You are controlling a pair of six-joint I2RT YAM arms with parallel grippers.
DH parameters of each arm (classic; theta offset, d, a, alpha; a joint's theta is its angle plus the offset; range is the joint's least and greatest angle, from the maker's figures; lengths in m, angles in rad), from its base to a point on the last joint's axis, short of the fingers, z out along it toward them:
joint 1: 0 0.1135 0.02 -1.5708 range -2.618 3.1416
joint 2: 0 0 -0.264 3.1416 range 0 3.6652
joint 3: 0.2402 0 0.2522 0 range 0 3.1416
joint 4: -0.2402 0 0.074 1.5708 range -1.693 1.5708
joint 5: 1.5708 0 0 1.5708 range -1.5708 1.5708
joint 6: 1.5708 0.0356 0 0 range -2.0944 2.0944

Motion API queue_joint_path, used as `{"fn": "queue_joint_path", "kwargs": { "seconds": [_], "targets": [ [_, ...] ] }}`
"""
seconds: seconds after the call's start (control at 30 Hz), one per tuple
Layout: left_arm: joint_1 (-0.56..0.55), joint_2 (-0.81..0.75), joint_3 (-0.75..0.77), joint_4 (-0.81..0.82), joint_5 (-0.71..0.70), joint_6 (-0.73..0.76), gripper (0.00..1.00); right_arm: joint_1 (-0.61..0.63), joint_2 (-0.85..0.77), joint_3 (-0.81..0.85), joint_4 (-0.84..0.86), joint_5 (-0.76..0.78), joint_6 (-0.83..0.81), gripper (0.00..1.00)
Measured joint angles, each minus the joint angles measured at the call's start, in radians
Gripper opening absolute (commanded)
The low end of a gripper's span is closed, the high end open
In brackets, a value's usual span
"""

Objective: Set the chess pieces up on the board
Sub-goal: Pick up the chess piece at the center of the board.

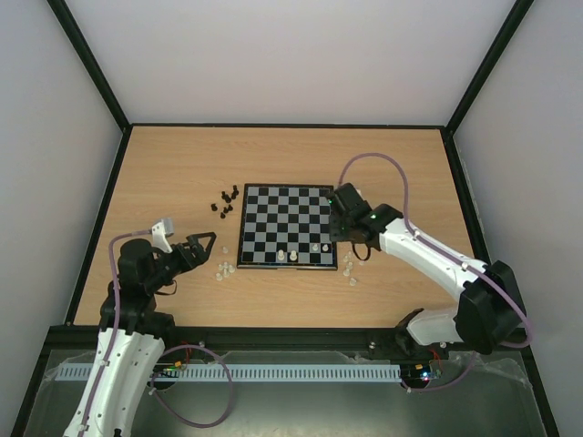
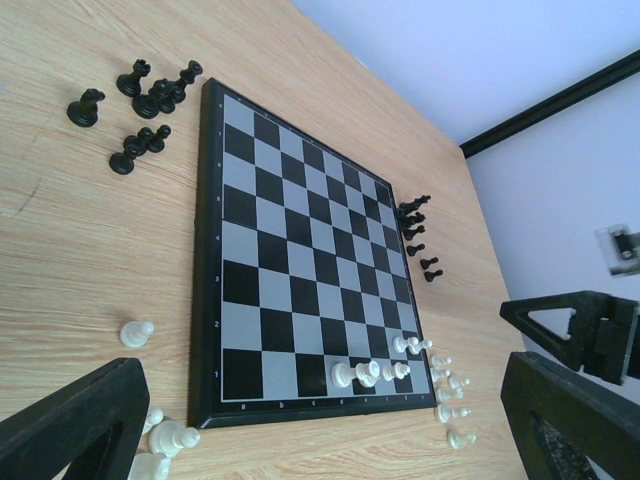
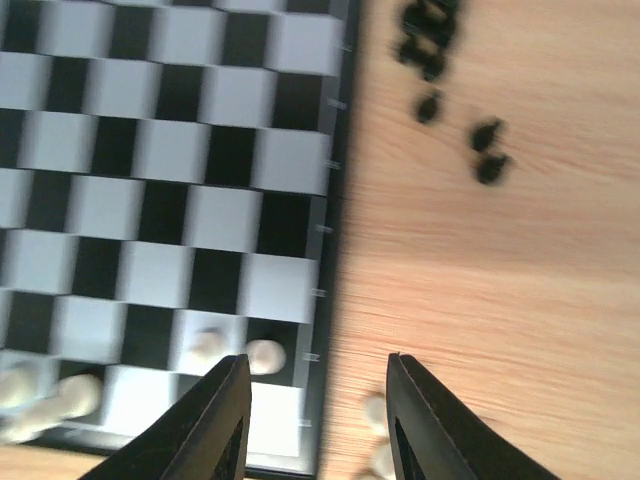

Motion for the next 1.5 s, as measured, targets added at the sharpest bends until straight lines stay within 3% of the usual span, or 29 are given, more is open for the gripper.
{"fn": "queue_joint_path", "kwargs": {
  "seconds": [0.2,1.07,1.5],
  "targets": [
    [0.000,0.041,-0.002,0.035,0.011,0.000,0.99,-0.110,0.003,-0.074,-0.031,0.027,0.009,0.36],
    [0.000,0.063,-0.003,0.066,0.045,0.010,0.99,-0.122,0.176,-0.187,0.092,-0.042,0.039,0.26],
    [0.000,0.063,-0.003,0.068,0.045,0.013,1.00,-0.124,0.186,-0.206,0.105,-0.038,0.042,0.10]
  ]
}}
